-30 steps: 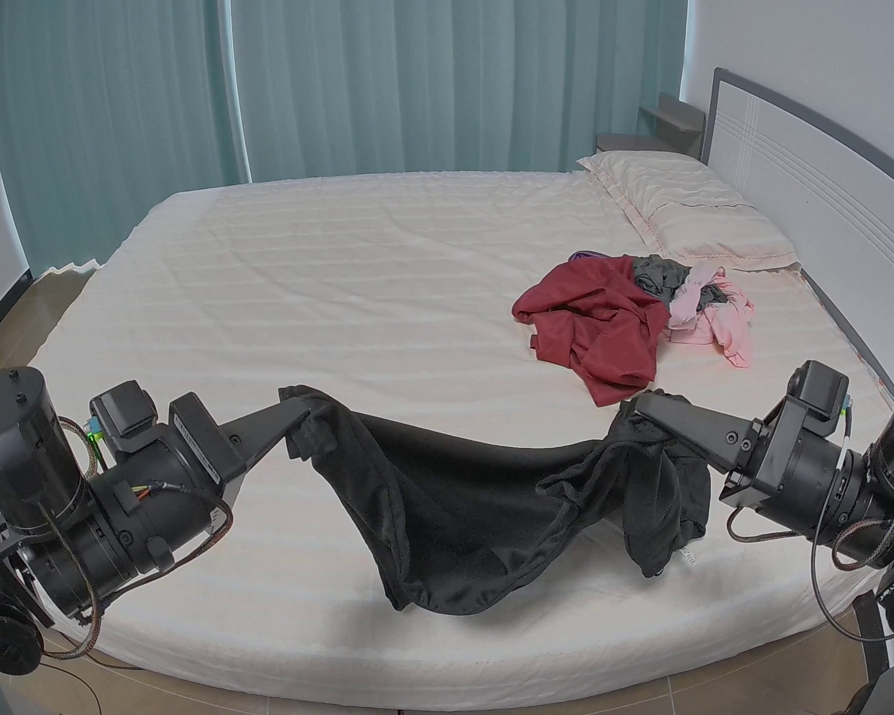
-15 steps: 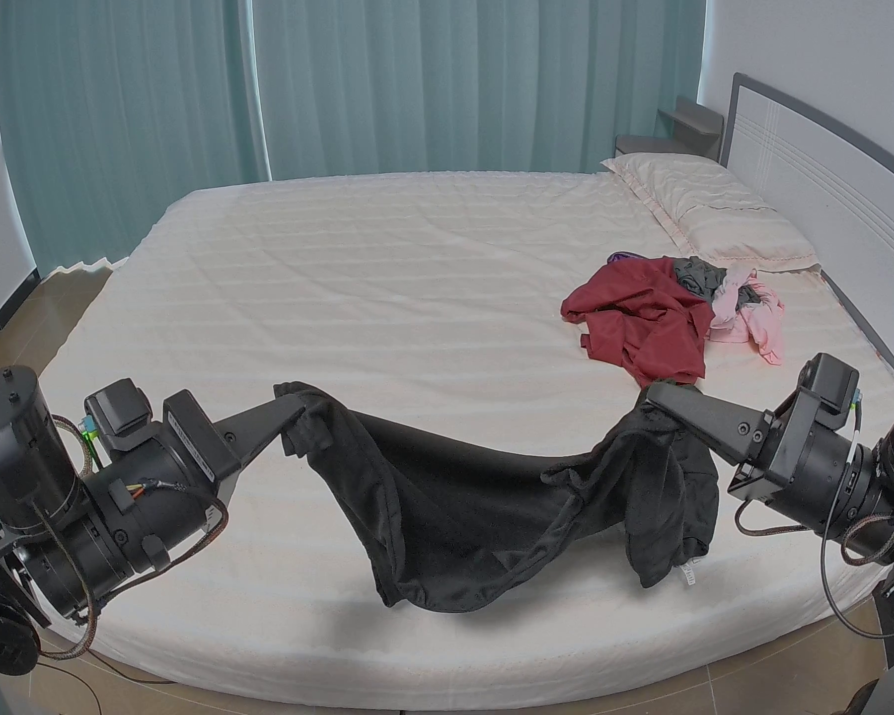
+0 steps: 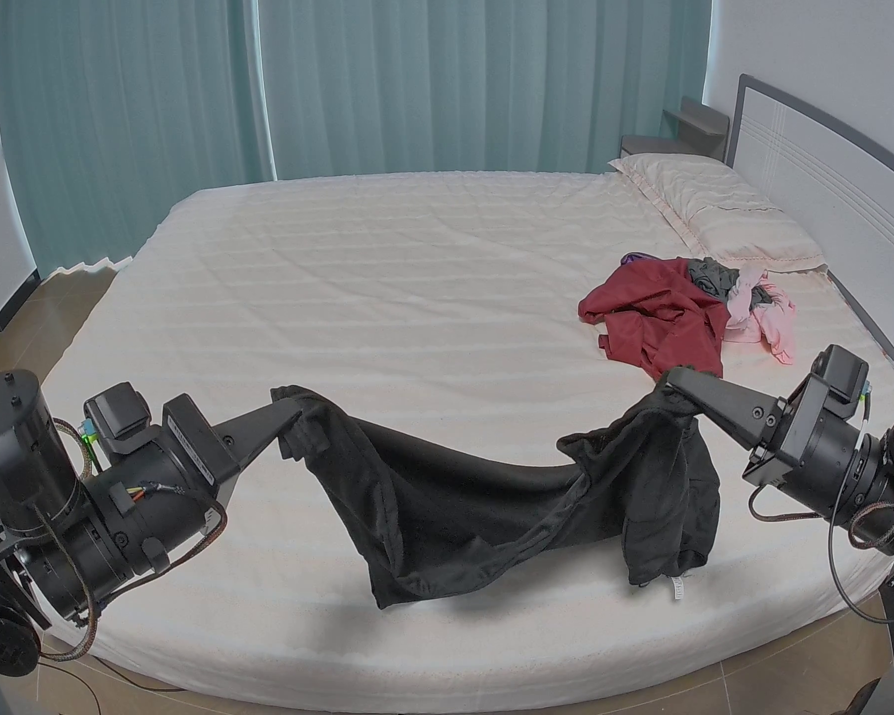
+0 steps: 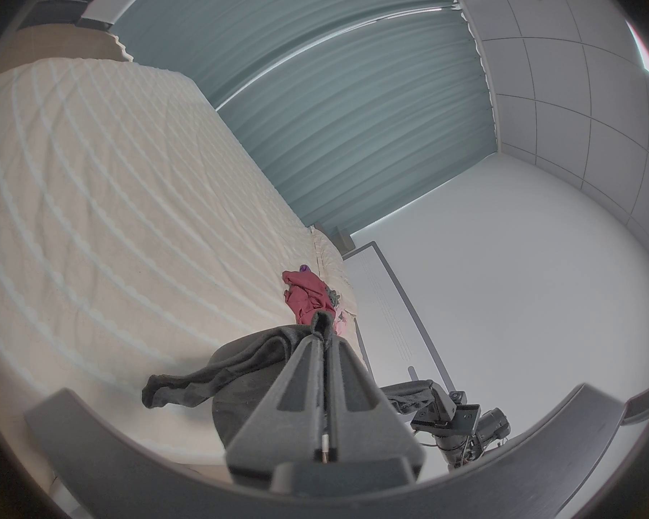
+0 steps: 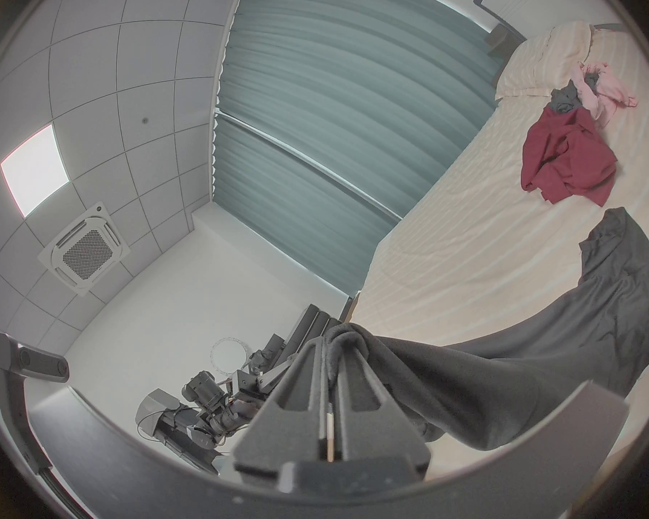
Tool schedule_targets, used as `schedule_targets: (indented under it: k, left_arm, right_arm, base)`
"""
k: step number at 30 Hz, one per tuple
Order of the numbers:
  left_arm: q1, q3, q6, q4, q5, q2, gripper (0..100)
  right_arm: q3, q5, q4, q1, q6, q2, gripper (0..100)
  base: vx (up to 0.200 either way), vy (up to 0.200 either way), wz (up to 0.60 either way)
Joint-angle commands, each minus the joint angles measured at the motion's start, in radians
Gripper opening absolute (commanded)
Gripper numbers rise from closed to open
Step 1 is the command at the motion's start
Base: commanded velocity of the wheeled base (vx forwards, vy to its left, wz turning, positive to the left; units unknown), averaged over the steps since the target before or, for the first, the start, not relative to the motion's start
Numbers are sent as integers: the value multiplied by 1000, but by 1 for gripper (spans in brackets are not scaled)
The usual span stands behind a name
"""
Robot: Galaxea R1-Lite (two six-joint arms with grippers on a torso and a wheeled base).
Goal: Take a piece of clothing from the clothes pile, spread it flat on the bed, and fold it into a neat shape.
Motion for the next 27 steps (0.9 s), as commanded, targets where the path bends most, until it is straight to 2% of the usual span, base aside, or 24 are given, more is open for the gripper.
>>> schedule_targets:
  k: [1, 9, 14, 18, 20, 21, 22, 27]
  left_arm:
    - [-1, 3, 4, 0, 1, -6, 0]
    - [-41, 17, 5, 29, 44, -109, 0]
    - [-83, -5, 59, 133, 130, -218, 0]
    - [-113, -17, 146, 141, 193, -293, 0]
    - [-113, -37, 169, 147, 217, -305, 0]
    - [-113, -37, 169, 147, 217, -305, 0]
    - [-113, -102, 189, 173, 257, -322, 0]
    - [-99, -264, 199, 293, 267, -324, 0]
  right_arm:
    - [6, 2, 0, -23, -5, -17, 0]
    - [68, 1, 7, -34, -25, -188, 0]
    - [18, 2, 174, -26, -88, -389, 0]
    - [-130, -4, 424, -29, -114, -548, 0]
    - [-198, -5, 513, -31, -114, -594, 0]
    - [-198, -5, 513, -31, -114, -594, 0]
    - [-324, -4, 632, -37, -114, -629, 0]
    - [-554, 1, 709, -105, -111, -507, 0]
  base:
    - [-200, 0, 0]
    - [-200, 0, 0]
    - [-200, 0, 0]
    - [-50, 0, 0]
    - [0, 0, 0]
    - [0, 0, 0]
    - [0, 0, 0]
    - [0, 0, 0]
